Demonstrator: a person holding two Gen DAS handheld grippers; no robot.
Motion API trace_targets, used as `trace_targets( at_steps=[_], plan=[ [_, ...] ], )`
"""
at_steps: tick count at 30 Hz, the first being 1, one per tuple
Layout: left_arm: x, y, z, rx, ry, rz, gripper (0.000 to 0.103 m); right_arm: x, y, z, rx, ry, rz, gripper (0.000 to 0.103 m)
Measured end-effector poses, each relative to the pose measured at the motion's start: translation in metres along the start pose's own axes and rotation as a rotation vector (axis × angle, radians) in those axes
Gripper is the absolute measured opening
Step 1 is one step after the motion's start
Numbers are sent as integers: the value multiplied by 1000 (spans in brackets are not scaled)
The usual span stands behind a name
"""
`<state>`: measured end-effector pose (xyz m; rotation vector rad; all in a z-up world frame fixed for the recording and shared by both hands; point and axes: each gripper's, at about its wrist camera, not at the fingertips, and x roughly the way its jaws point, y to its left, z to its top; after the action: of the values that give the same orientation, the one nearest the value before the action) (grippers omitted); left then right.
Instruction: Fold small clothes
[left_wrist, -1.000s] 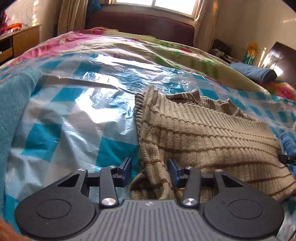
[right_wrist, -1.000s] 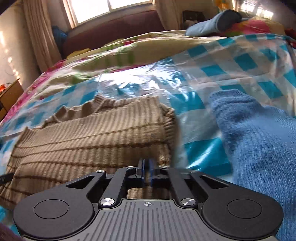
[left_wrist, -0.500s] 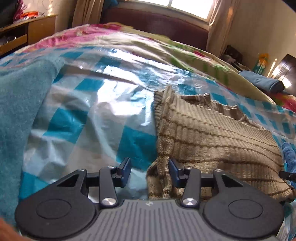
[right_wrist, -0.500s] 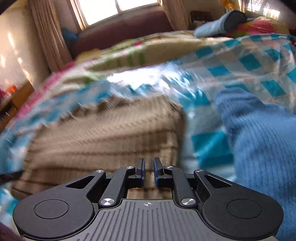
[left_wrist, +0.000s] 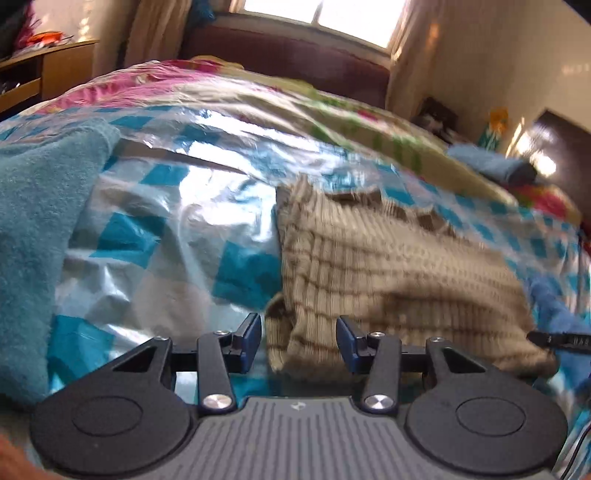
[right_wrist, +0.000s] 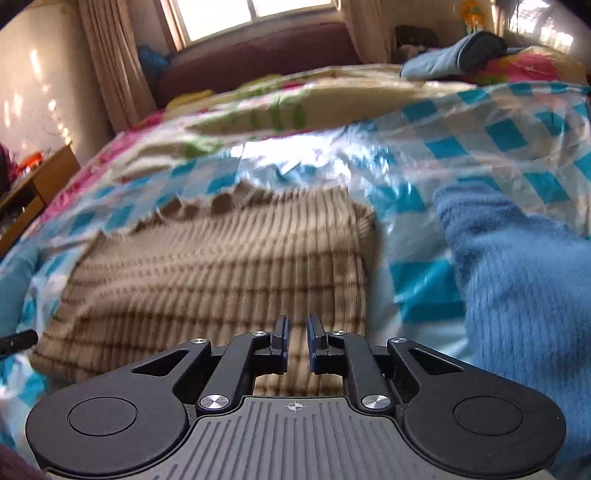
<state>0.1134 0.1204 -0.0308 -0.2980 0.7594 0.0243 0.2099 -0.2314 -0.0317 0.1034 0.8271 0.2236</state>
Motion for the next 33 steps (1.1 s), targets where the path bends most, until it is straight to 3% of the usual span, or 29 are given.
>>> trace_targets(
  at_steps=[3,6,8,10,16,21,28,33],
  plan=[
    [15,9,-6,-37,68,38,50,10,-16,-4,50,17,-24,2],
    [12,18,-6,-88,59,34,50,10,-23,1,78,26,-28,0],
    [10,18,-7,-93,54,39,50,4,-18,5,60,17,-42,2],
    [6,20,-8,-126,54,28,50,-6,-10,10,45,-8,-43,14],
    [1,27,-12,-181,48,6,50,-12,16,18,4,-17,12,14],
    [2,28,-13,-175,49,1,50,17,15,7,26,87,-75,14],
    [0,30,-13,-179,35,-8,50,-2,20,12,27,38,-48,16],
    [-5,33,-14,-201,18,-22,50,15,21,5,32,106,-90,16]
  ],
)
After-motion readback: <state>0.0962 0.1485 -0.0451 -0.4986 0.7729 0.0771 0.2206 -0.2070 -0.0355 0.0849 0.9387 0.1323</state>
